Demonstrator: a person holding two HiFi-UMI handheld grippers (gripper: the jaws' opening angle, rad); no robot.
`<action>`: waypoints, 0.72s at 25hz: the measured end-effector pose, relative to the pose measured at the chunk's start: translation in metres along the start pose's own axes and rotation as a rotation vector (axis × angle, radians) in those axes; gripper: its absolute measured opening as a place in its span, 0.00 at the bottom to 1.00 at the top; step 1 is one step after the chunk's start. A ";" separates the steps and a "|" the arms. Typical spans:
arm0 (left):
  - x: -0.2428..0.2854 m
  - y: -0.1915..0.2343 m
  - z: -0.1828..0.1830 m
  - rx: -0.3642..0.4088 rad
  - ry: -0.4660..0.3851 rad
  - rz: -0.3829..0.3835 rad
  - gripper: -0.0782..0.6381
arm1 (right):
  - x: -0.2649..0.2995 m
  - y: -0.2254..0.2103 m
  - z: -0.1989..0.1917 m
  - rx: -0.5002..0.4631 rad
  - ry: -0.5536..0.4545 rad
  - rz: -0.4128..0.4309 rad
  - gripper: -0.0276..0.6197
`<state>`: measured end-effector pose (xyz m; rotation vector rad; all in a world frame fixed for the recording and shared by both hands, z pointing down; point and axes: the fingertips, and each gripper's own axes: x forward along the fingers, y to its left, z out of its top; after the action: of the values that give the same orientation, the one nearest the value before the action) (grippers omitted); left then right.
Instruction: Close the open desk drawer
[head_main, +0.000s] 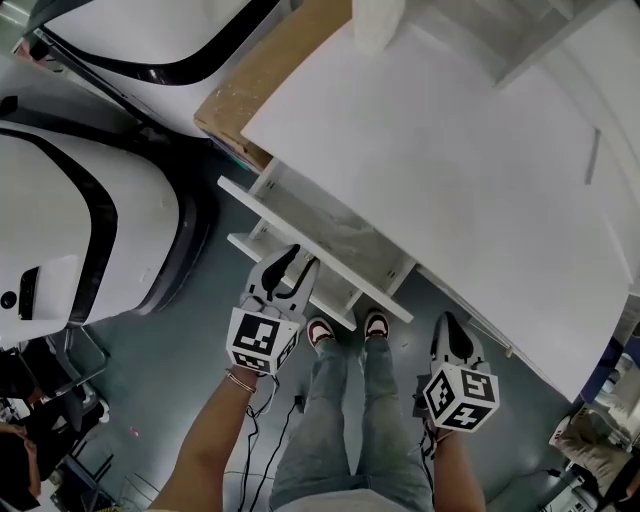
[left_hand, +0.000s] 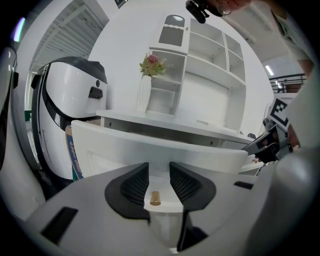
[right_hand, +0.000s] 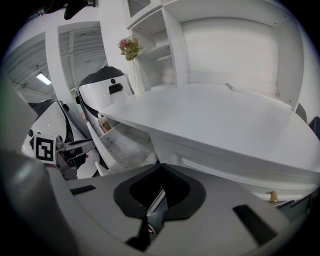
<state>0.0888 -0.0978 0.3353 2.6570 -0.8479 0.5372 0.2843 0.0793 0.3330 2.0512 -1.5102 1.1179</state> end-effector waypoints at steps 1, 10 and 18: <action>0.003 0.000 0.001 0.006 0.001 -0.001 0.30 | 0.000 -0.001 -0.001 0.006 0.000 -0.002 0.05; 0.024 0.000 0.010 0.030 0.005 -0.007 0.30 | -0.006 -0.011 -0.002 0.036 -0.002 -0.013 0.05; 0.043 -0.002 0.021 0.033 0.009 -0.001 0.30 | -0.013 -0.020 -0.003 0.055 -0.002 -0.021 0.05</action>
<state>0.1279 -0.1257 0.3349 2.6824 -0.8422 0.5678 0.3005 0.0964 0.3283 2.0997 -1.4712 1.1631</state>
